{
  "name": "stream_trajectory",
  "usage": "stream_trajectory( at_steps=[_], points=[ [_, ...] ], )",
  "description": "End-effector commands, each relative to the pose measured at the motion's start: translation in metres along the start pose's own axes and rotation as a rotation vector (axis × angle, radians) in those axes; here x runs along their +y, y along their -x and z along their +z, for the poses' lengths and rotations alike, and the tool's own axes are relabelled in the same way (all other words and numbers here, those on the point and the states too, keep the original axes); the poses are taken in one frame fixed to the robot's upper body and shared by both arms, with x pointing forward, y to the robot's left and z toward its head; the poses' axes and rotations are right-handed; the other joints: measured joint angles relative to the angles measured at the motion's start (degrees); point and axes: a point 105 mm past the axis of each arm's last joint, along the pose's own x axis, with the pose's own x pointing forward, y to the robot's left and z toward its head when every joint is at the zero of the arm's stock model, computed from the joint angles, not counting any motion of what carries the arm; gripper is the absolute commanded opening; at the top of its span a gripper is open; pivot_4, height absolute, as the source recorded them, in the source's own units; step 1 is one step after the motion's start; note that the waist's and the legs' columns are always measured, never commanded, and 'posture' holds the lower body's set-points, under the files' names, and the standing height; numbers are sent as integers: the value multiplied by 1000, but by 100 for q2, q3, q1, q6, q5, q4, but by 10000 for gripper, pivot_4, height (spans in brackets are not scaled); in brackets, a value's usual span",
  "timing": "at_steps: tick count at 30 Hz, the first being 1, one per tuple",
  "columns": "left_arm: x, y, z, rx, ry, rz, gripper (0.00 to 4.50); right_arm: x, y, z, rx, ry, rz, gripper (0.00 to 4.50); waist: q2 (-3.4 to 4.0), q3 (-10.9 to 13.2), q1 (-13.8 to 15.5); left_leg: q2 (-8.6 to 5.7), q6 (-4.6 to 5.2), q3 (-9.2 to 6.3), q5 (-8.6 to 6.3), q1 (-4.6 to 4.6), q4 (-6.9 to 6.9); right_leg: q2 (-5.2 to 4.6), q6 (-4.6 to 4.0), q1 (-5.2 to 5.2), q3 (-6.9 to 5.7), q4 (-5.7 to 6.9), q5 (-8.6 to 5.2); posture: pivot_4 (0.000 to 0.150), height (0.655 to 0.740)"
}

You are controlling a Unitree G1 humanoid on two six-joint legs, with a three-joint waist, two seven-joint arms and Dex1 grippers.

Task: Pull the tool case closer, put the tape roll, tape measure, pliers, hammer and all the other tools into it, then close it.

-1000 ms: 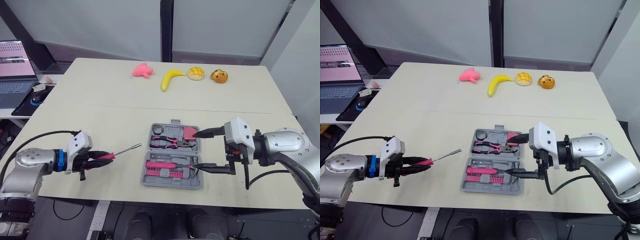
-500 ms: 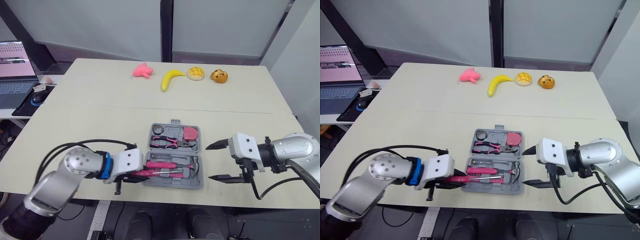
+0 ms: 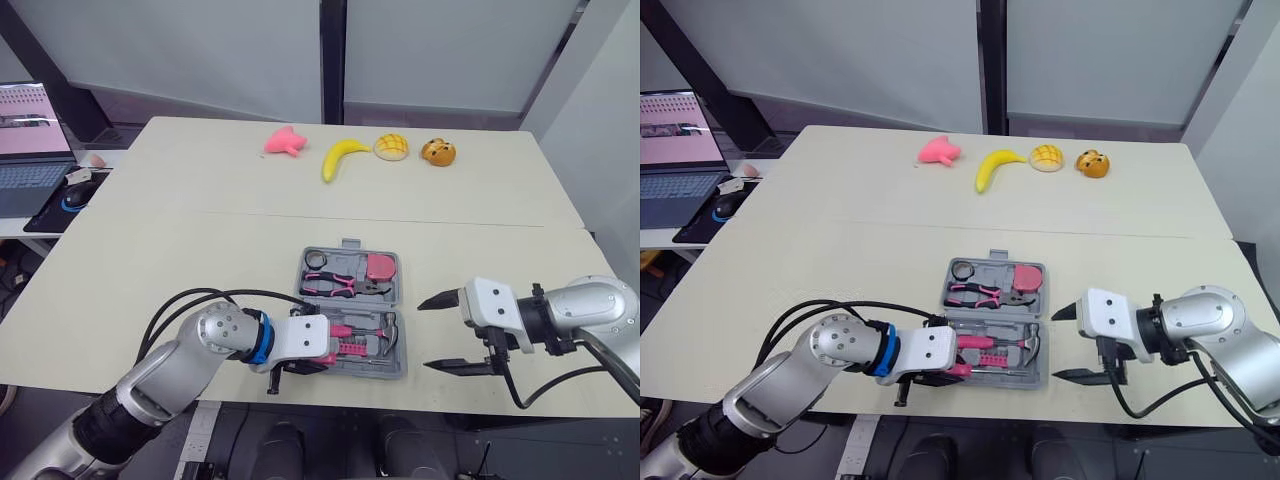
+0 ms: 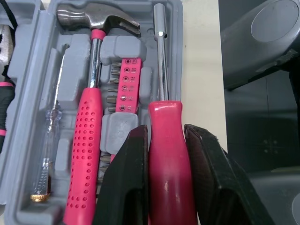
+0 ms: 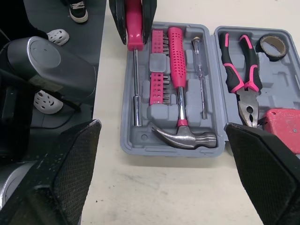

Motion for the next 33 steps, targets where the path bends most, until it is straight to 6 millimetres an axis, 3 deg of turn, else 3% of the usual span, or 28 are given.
stream_trajectory(
  at_steps=[1,24,29,33],
  points=[
    [3,-5,5,-3,-34,8,7973,3,3,7,-9,45,6,45000,0,0,2,0,0,0,0,0,0,0,0,1,0,0,0,1500,7400],
    [1,-28,3,-3,2,-2,7973,7,1,8,-17,37,7,45000,0,0,6,-1,0,-2,0,1,4,-1,1,5,-1,1,1,1500,7400],
    [1,-25,13,-51,18,-4,23182,6,0,10,-29,40,1,45000,0,0,5,-1,0,-2,0,1,5,-1,1,6,0,1,1,1500,7400],
    [6,-10,21,-111,12,-4,23182,4,-1,10,-33,43,-5,45000,0,0,2,-1,0,-3,0,3,5,-1,1,6,-1,4,1,1500,7400]
  ],
)
